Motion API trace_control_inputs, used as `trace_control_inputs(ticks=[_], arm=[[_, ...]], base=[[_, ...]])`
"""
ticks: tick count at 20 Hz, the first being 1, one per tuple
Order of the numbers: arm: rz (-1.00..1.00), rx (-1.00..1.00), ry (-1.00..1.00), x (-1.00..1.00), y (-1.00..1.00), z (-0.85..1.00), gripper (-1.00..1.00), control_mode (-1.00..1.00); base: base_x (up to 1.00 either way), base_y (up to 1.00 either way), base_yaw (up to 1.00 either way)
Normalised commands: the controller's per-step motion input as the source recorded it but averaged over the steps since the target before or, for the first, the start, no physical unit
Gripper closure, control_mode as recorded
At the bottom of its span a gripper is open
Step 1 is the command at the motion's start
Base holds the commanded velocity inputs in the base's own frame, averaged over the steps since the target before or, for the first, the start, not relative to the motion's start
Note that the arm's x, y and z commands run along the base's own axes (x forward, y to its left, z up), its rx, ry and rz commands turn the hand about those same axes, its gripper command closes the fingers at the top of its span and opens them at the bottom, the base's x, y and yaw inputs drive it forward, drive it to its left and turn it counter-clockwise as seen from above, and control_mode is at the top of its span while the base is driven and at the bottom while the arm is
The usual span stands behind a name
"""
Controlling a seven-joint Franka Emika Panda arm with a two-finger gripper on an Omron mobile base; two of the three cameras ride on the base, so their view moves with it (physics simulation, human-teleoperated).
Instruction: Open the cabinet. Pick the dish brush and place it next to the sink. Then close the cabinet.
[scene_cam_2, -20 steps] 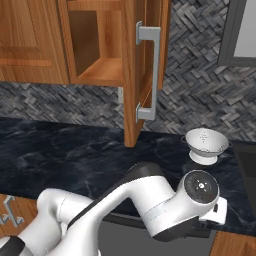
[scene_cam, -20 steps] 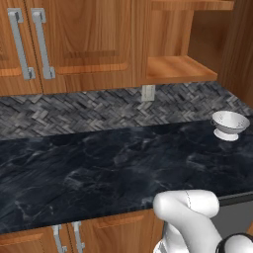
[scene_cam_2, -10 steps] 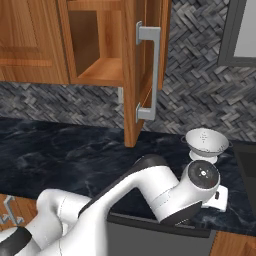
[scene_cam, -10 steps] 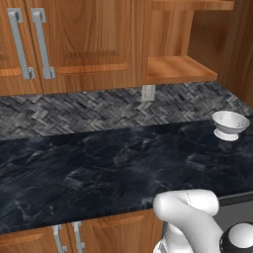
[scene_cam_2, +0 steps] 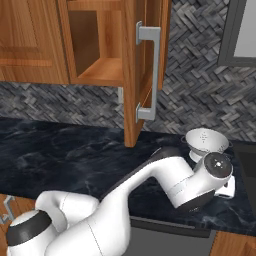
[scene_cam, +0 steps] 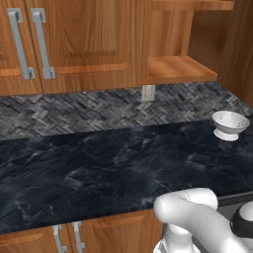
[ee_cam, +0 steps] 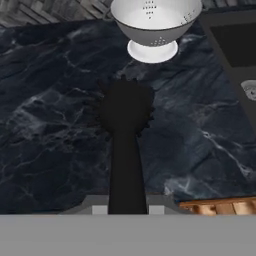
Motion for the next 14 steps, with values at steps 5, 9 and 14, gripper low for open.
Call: trace_control_inputs(ticks=[5,9,14], arm=[[0.14,0.0,-0.05,0.38,-0.35,-0.32,1.0,-1.0],[0.15,0.0,-0.08,0.29,-0.36,-0.36,1.0,-1.0],[0.09,0.0,0.0,0.59,-0.19,-0.14,1.0,-1.0]], base=[[0.0,0.0,0.0],[0.0,0.0,0.0],[0.0,0.0,0.0]])
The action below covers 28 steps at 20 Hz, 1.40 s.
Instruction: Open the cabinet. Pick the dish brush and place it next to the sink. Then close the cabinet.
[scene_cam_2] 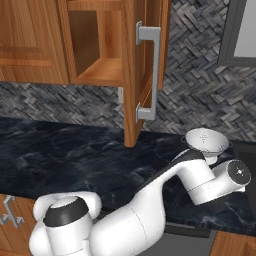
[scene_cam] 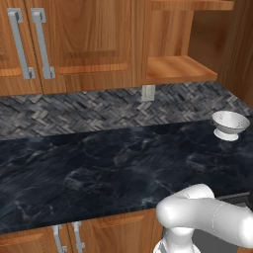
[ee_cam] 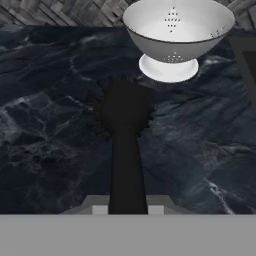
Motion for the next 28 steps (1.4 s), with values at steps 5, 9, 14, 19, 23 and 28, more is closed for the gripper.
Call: trace_control_inputs(ticks=[5,9,14,19,23,28], arm=[[0.06,0.0,0.0,0.76,-0.04,-0.27,1.0,-1.0],[0.05,0.0,-0.05,0.42,-0.36,-0.56,1.0,-1.0],[0.04,0.0,-0.12,0.16,-0.45,-0.34,1.0,-1.0],[0.0,0.05,0.0,0.37,-0.39,-0.02,-1.0,-1.0],[0.0,0.0,0.0,0.03,0.0,0.0,-1.0,-1.0],[-0.01,0.0,0.06,0.08,-0.01,0.11,-1.0,-1.0]], base=[[0.0,0.0,0.0],[0.0,0.0,0.0],[0.0,0.0,0.0],[0.0,0.0,0.0],[0.0,0.0,0.0],[0.0,0.0,0.0]])
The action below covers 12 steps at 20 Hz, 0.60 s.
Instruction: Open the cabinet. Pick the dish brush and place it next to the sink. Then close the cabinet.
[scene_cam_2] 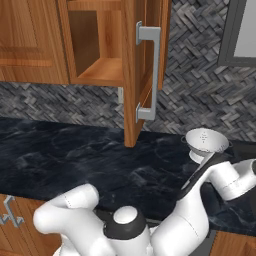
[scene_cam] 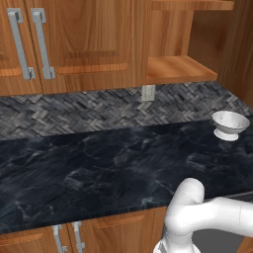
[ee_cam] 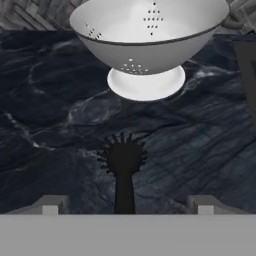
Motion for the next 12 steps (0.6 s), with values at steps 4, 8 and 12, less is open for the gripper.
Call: trace_control_inputs(ticks=[4,8,12], arm=[[0.0,0.0,-0.06,-0.24,0.0,0.45,-1.0,-1.0],[0.09,0.05,-0.12,-0.16,0.0,0.84,-1.0,-1.0],[0.23,0.03,-0.17,-0.18,0.0,0.88,-1.0,-1.0]], base=[[0.0,0.0,0.0],[0.0,0.0,0.0],[0.0,0.0,0.0]])
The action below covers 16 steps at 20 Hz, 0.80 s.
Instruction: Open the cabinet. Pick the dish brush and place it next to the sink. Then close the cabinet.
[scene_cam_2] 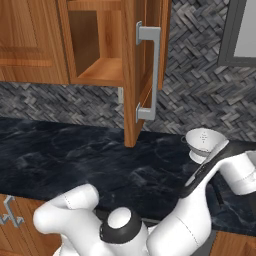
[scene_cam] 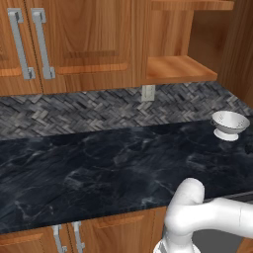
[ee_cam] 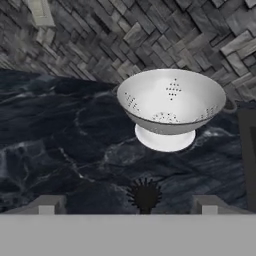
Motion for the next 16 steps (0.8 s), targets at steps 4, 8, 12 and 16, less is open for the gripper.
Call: trace_control_inputs(ticks=[4,8,12,16], arm=[[0.25,0.07,-0.23,-0.01,0.06,0.38,-1.0,-1.0],[0.22,0.14,-0.28,0.09,0.0,0.27,-1.0,-1.0],[0.18,0.21,-0.08,0.3,0.0,0.59,-1.0,-1.0],[0.12,0.12,0.0,0.4,0.0,0.94,-1.0,-1.0]], base=[[0.0,0.0,0.0],[0.0,0.0,0.0],[0.0,0.0,0.0],[0.0,0.0,0.0]])
